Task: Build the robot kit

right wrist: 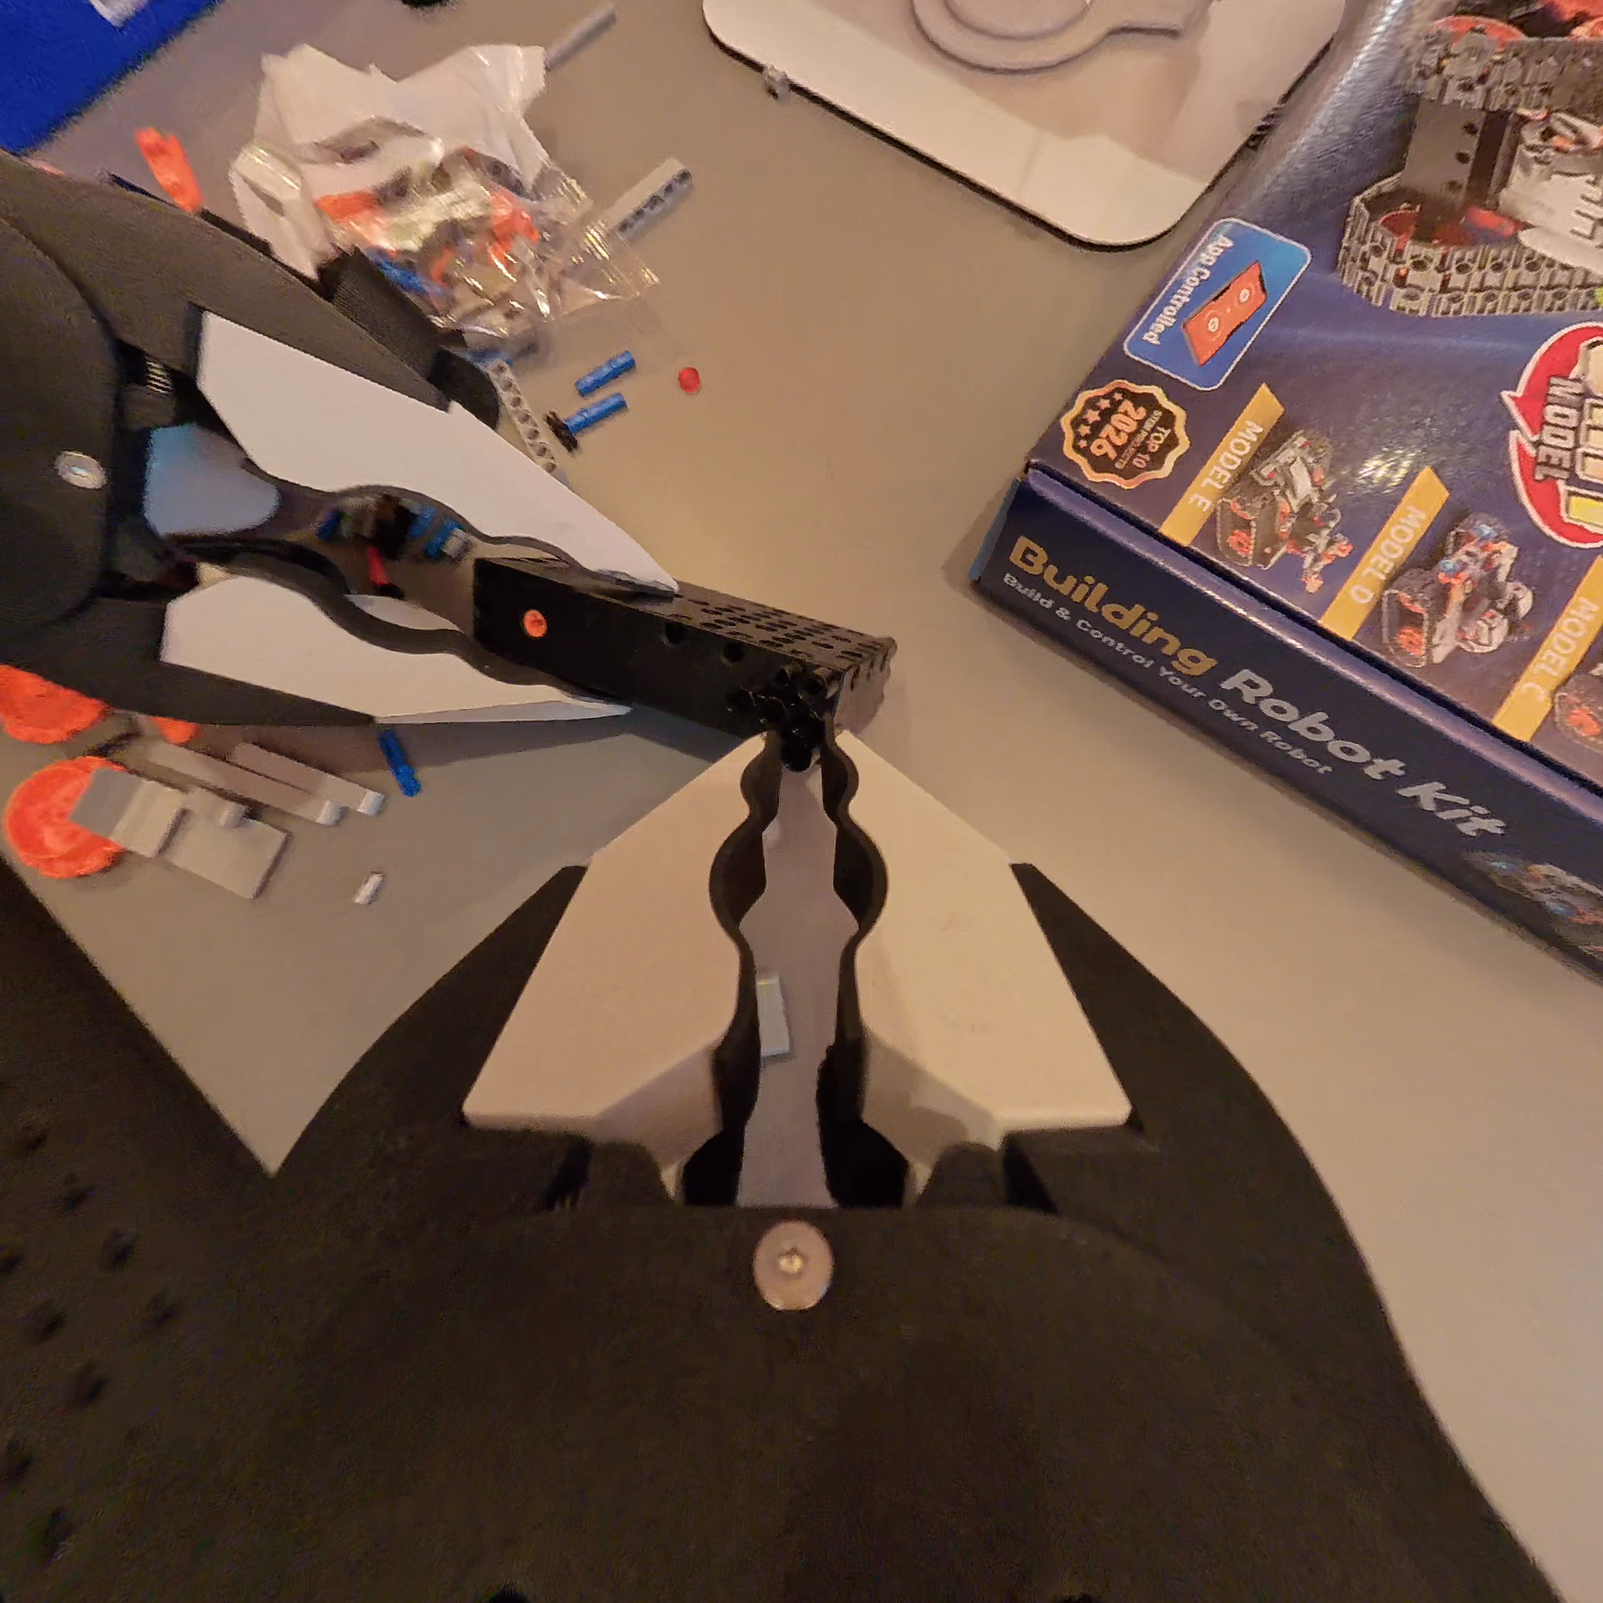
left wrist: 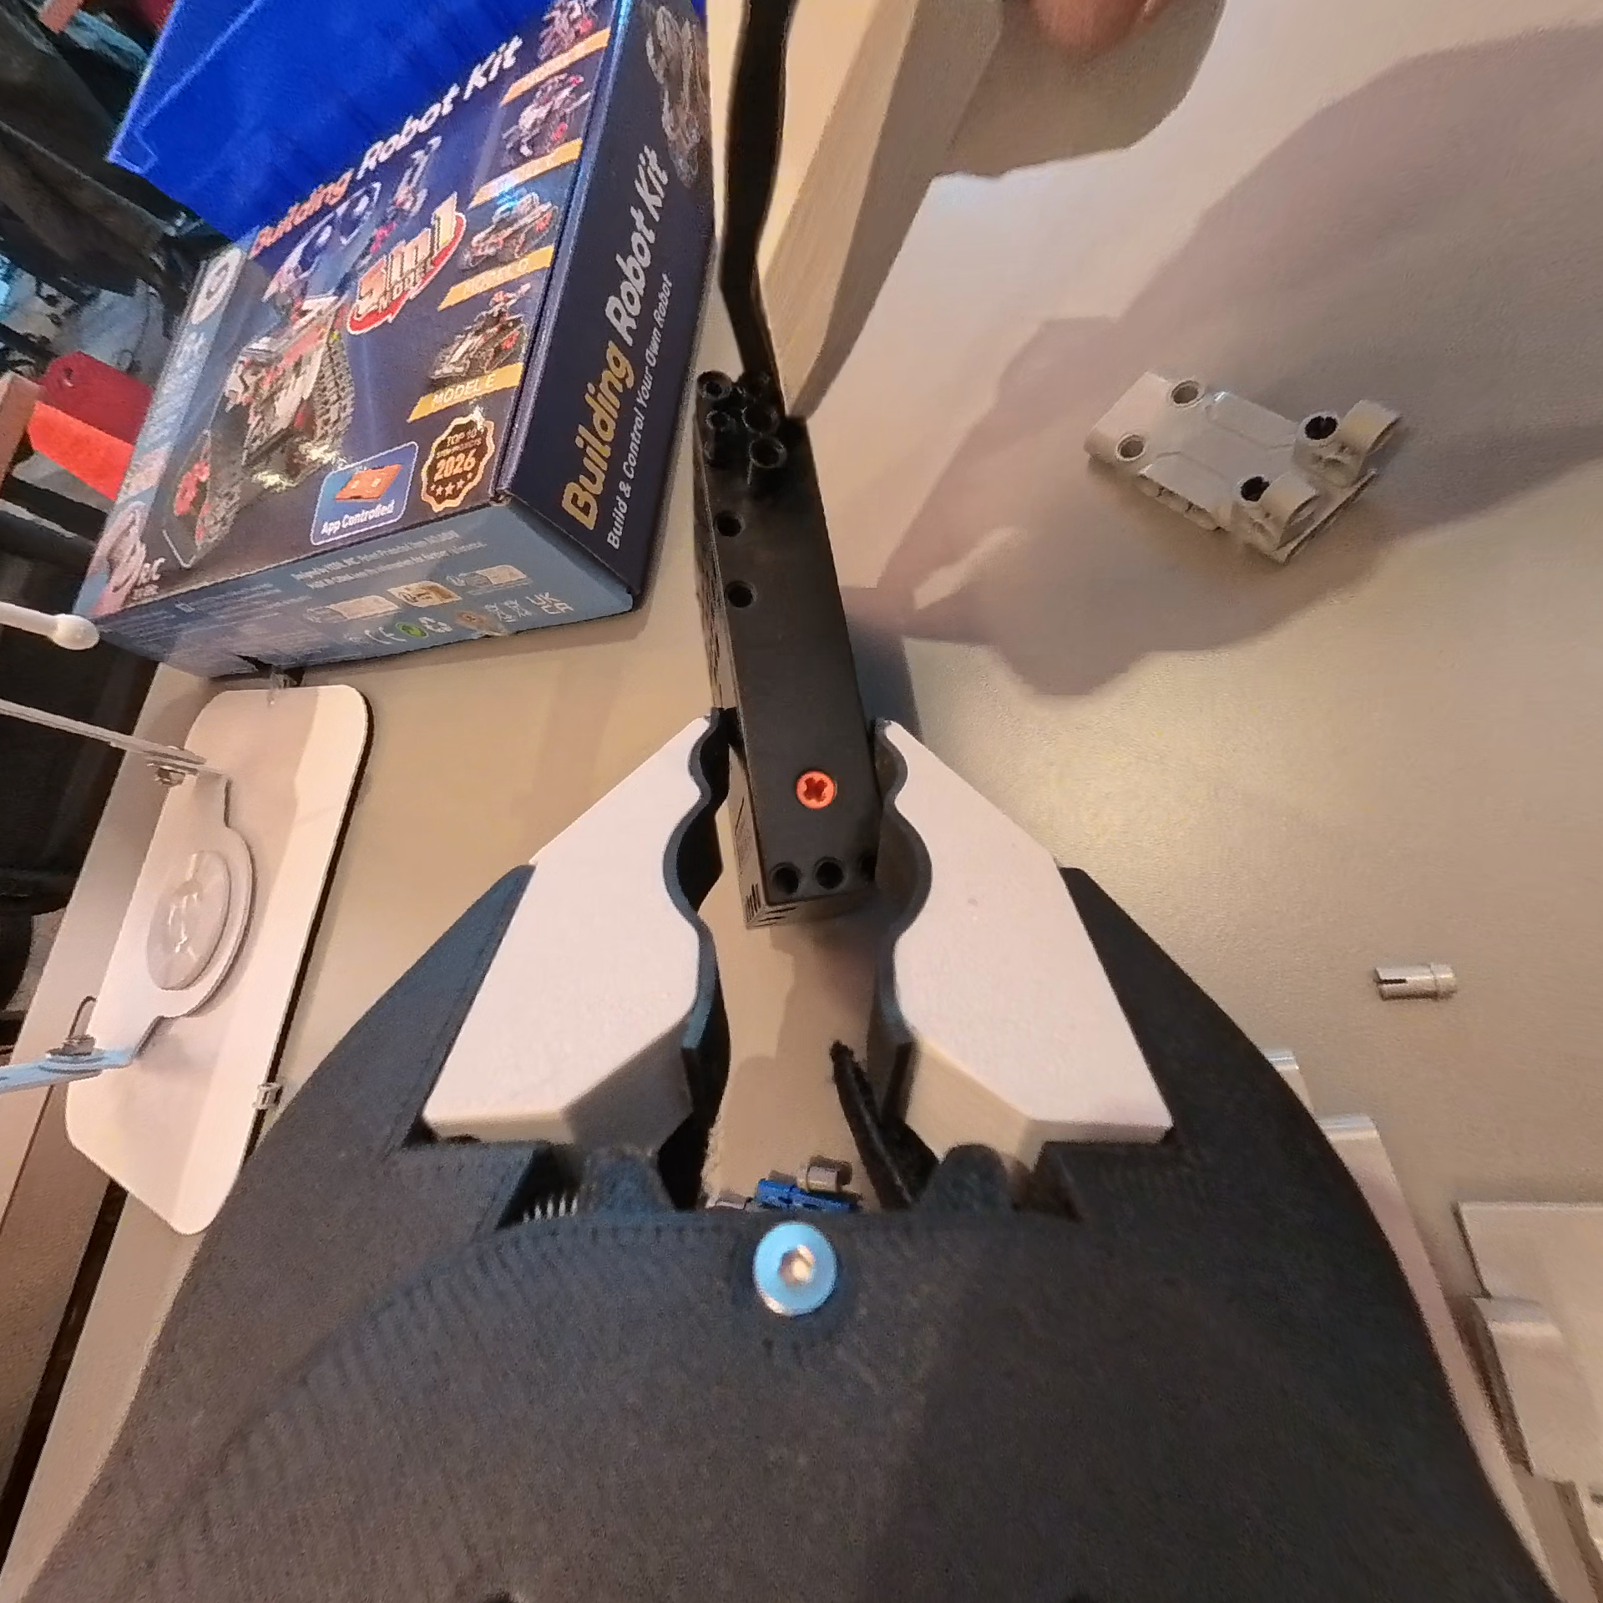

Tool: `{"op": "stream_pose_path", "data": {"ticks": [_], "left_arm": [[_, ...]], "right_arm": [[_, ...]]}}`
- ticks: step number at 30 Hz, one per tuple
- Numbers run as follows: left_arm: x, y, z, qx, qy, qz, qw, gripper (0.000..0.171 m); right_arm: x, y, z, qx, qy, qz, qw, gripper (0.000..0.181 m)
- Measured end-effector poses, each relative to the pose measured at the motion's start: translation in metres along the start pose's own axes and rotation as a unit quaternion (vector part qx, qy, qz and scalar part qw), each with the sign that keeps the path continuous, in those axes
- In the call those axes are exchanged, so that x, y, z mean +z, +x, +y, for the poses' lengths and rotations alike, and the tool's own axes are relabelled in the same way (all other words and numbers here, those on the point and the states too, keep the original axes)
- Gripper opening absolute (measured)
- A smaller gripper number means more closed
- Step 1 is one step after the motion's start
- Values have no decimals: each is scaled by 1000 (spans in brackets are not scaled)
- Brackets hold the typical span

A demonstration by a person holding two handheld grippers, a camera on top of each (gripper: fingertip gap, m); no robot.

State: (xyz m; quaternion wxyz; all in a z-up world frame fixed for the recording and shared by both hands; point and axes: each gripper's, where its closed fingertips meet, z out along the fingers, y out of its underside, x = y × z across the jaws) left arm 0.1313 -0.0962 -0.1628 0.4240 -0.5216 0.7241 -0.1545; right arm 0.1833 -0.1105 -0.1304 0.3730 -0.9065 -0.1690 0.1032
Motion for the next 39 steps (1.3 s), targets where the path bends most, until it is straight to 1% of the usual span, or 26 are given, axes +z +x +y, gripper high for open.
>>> {"op": "stream_pose_path", "data": {"ticks": [2,4,6,8,10,13,21,25,27,29,31,34,36,37,39], "left_arm": [[-1,2,-1,0,5,12,1000,29],[-3,4,-2,-9,11,29,999,28],[-4,6,-4,-19,19,47,999,27],[-5,8,-5,-20,27,61,998,26],[-5,9,-6,-22,31,67,997,26],[-5,8,-6,-43,42,84,995,26],[-4,7,-6,-65,50,104,991,28],[-4,6,-5,-76,52,111,990,28],[-4,7,-5,-78,54,113,989,27],[-4,9,-6,-79,58,119,988,26],[-4,10,-7,-72,56,116,989,26],[-4,10,-7,-72,57,115,989,26],[-4,9,-7,-77,58,119,988,26],[-4,9,-7,-76,58,120,988,26],[-4,10,-7,-70,58,118,989,26]], "right_arm": [[-6,-1,-7,12,31,-27,999,9],[-12,-4,-11,37,53,-67,996,17],[-12,2,-6,56,48,-78,994,31],[-8,1,-6,79,58,-115,989,36],[-4,-1,-4,103,59,-150,982,36],[-3,-8,-8,115,75,-199,970,20],[2,-5,-15,151,71,-243,956,20],[3,-4,-17,129,48,-223,965,18],[1,-4,-17,136,43,-230,963,18],[-7,3,-29,161,98,-243,951,0],[-7,11,-23,168,97,-235,952,0],[-10,7,-20,161,93,-247,951,10],[-10,3,-20,154,89,-253,951,11],[-7,3,-18,150,79,-246,954,16],[-4,-1,-17,143,69,-249,955,16]]}}
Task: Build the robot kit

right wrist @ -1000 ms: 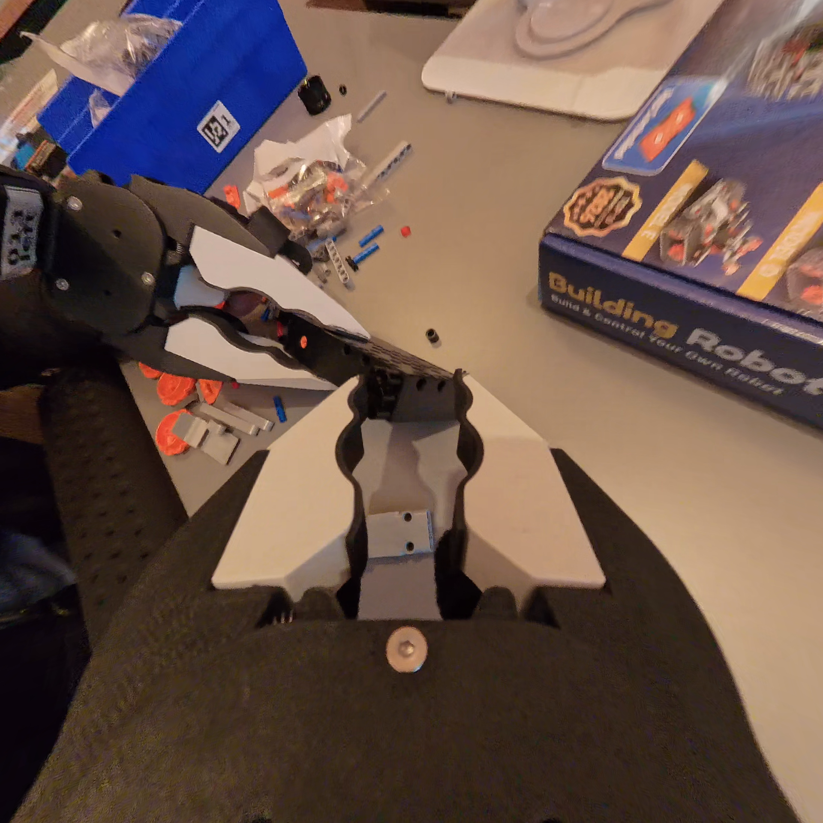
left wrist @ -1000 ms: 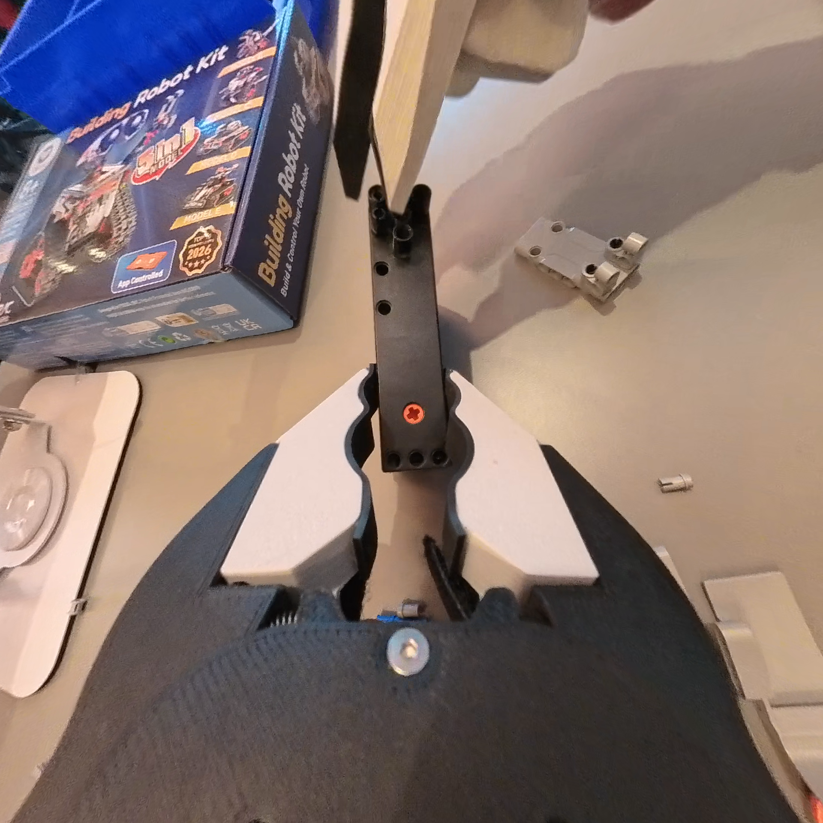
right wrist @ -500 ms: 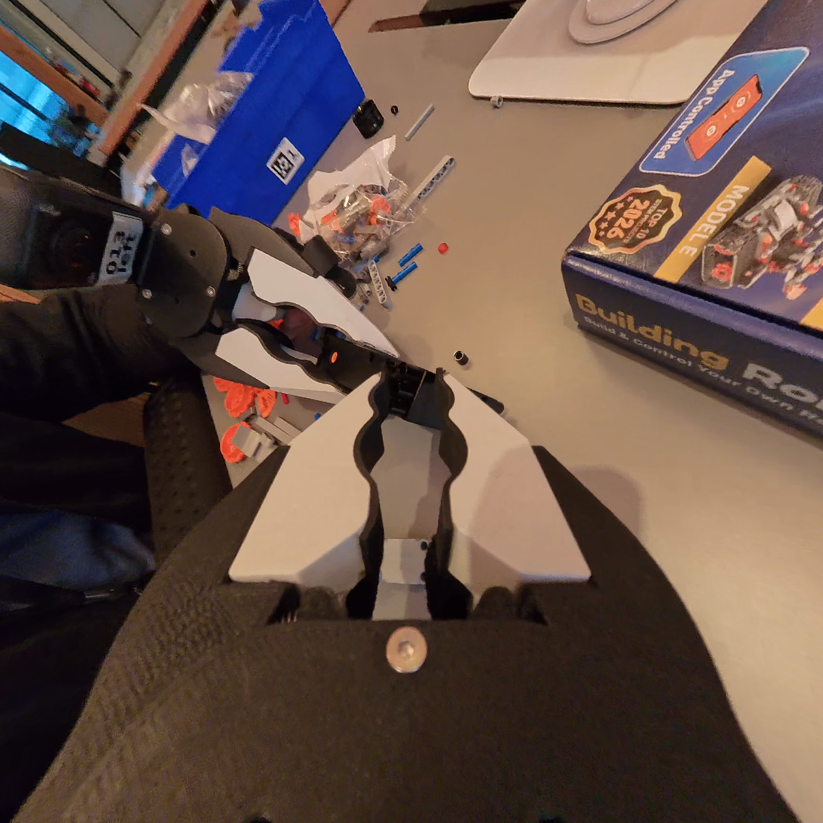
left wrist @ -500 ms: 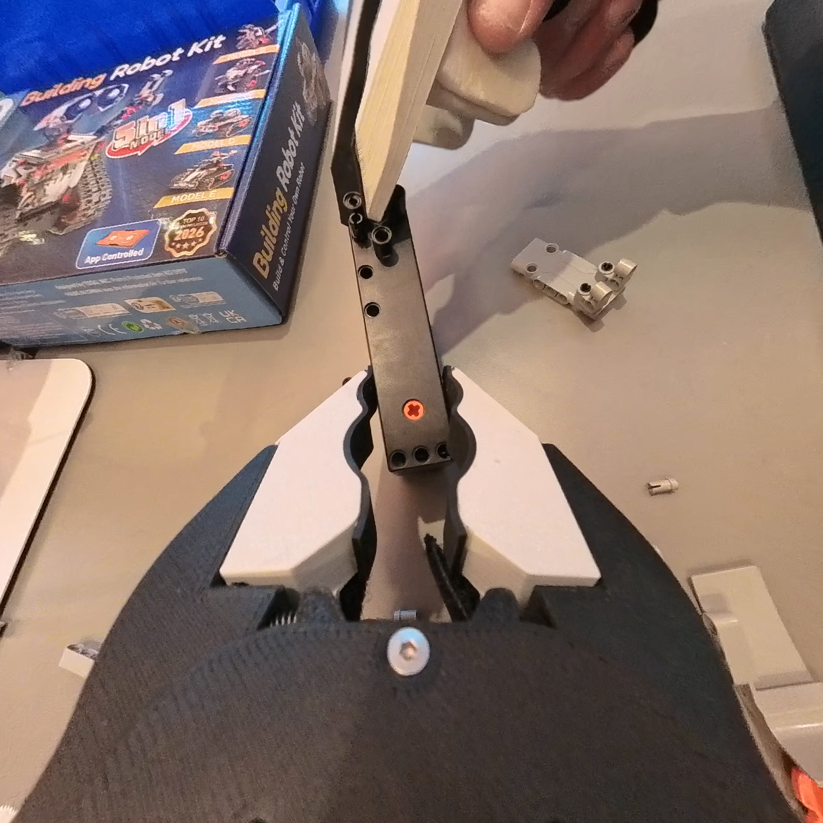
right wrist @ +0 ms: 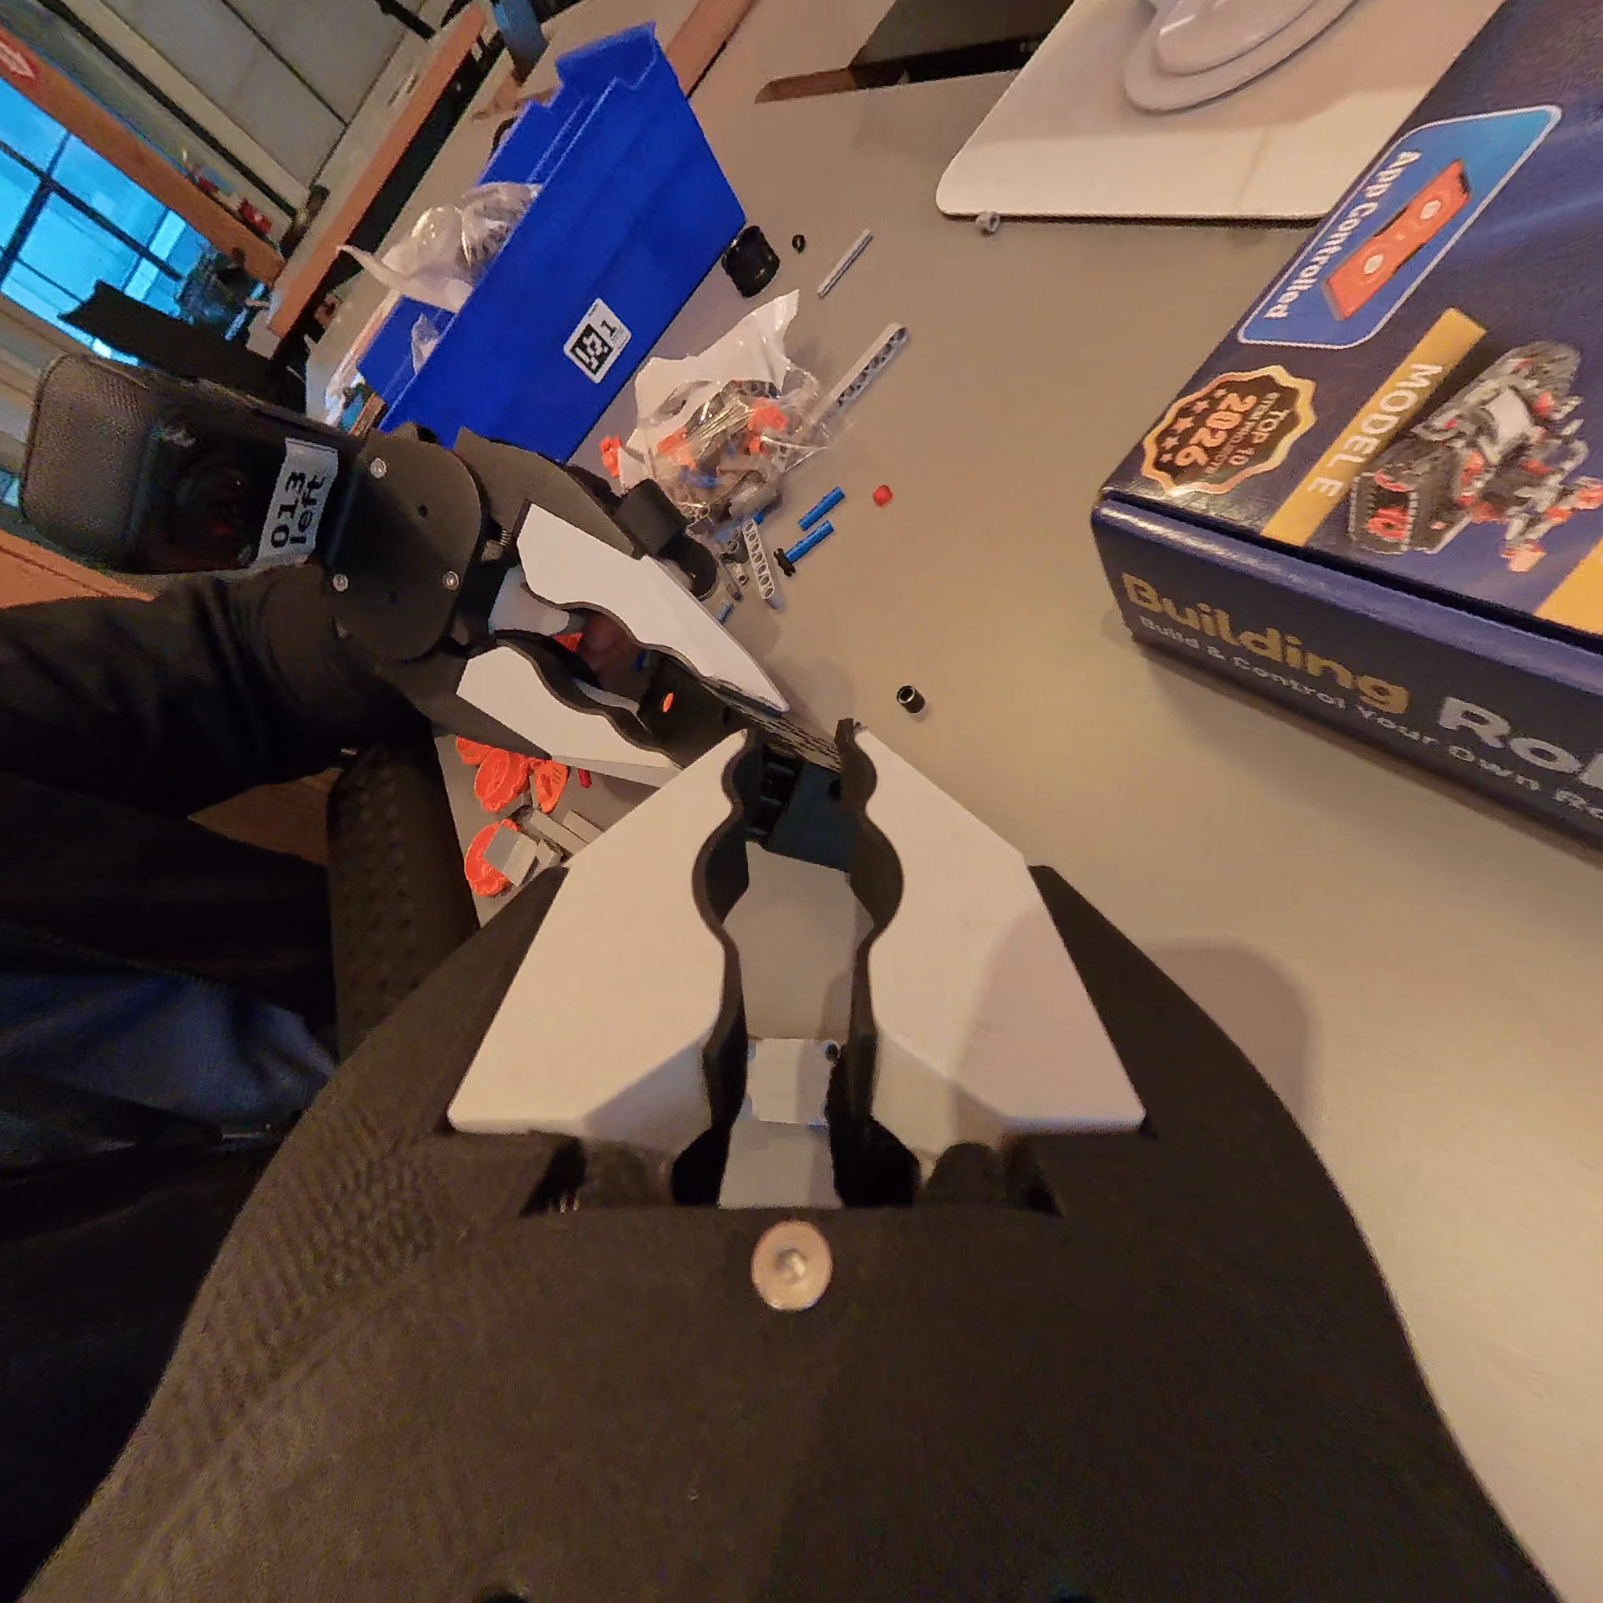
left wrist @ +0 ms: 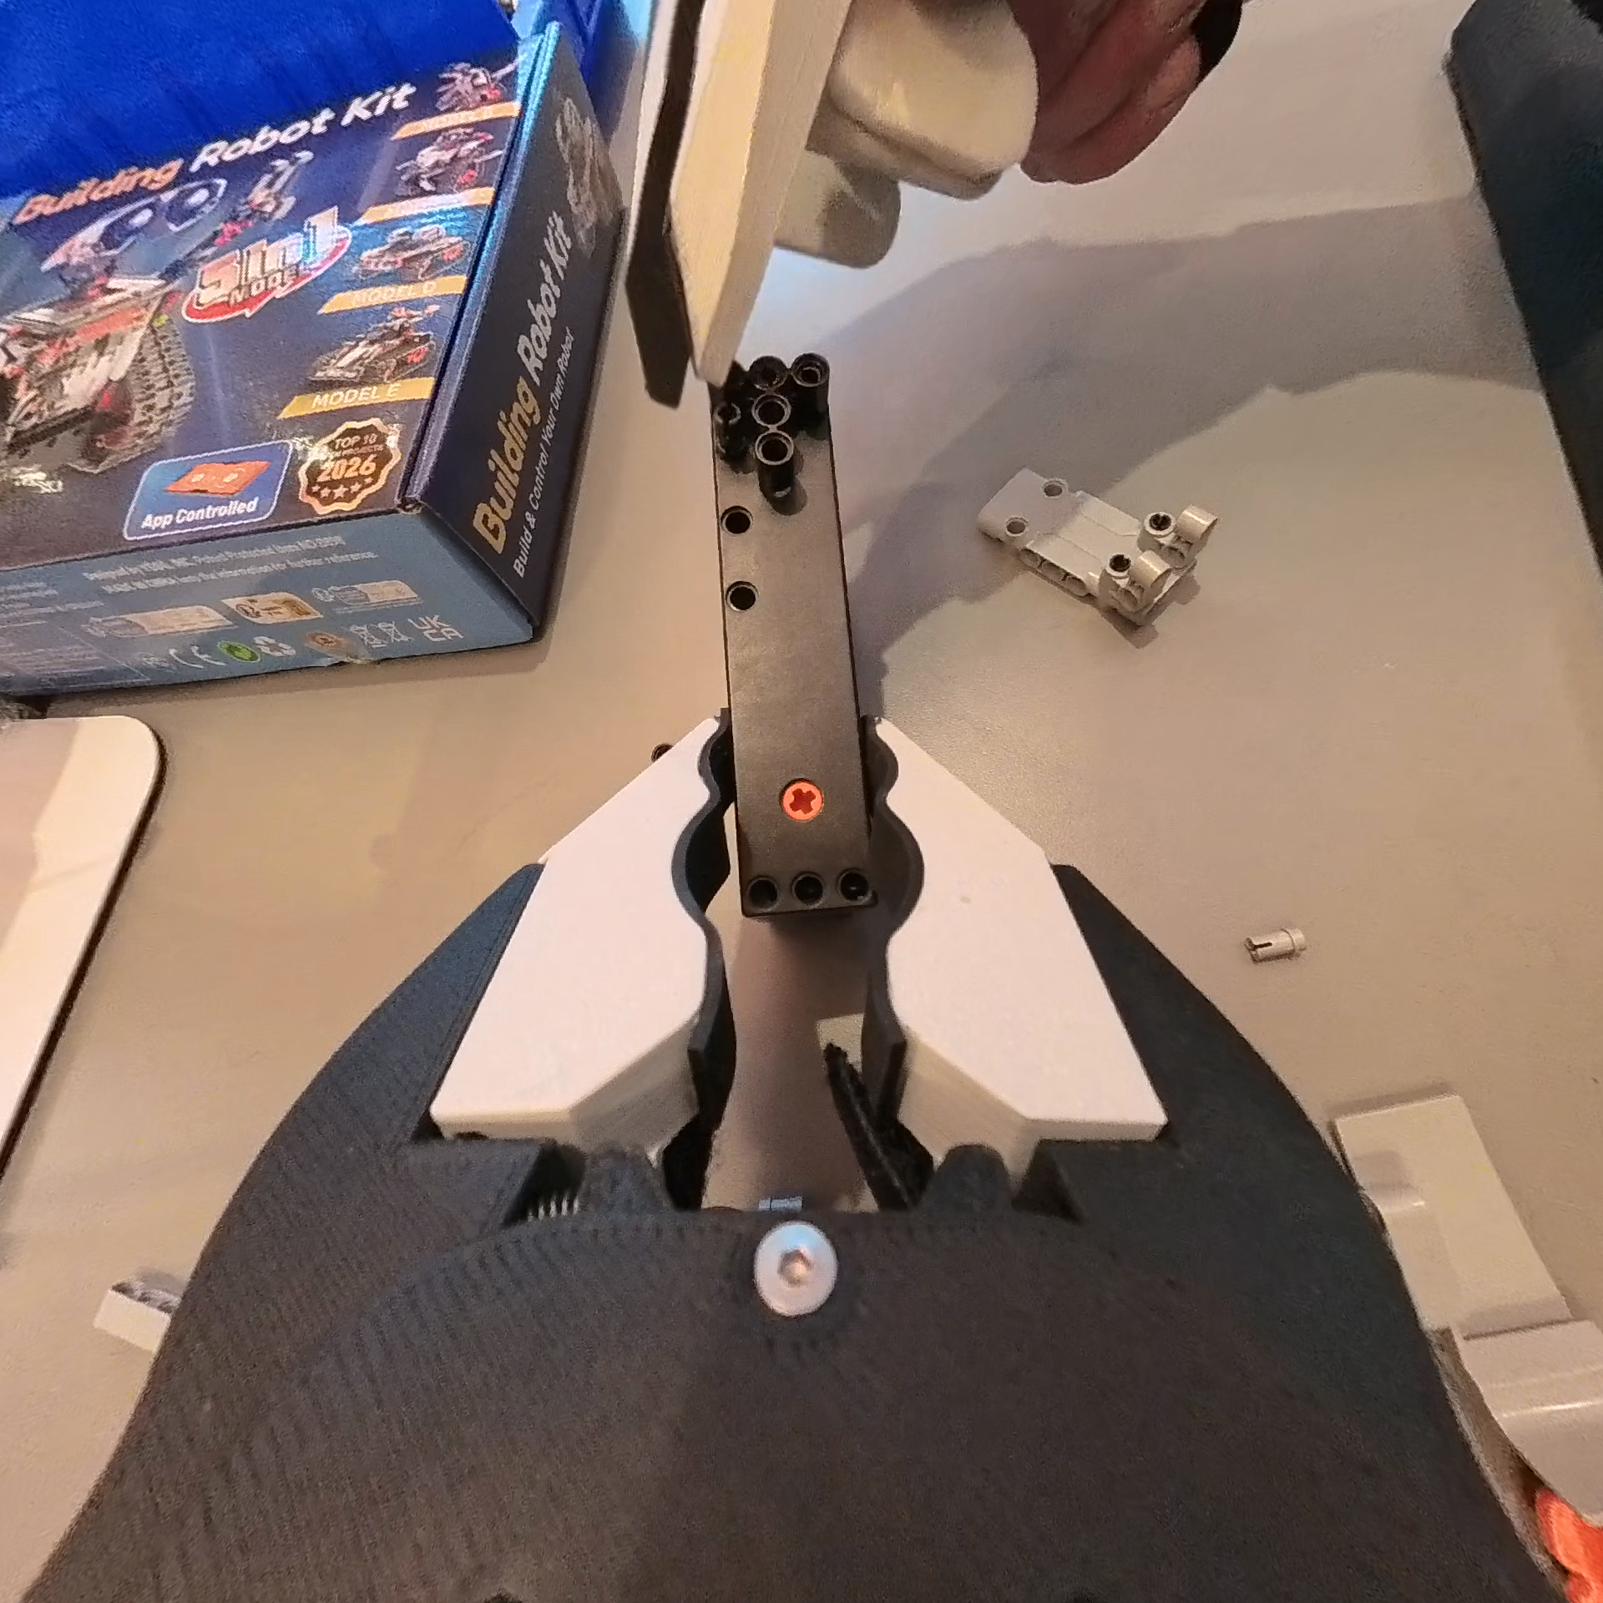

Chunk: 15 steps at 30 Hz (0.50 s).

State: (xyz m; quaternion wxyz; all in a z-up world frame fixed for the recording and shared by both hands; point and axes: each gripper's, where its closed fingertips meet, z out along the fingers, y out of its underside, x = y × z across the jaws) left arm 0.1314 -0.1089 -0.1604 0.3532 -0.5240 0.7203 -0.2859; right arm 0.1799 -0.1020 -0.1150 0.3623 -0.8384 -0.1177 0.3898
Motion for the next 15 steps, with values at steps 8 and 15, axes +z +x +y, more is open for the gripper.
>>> {"op": "stream_pose_path", "data": {"ticks": [8,15], "left_arm": [[1,1,0,15,-3,-7,1000,26],[2,5,-2,55,-11,-24,998,26]], "right_arm": [[0,-9,2,-38,-32,20,999,2],[-6,-6,6,-52,-12,44,998,27]]}}
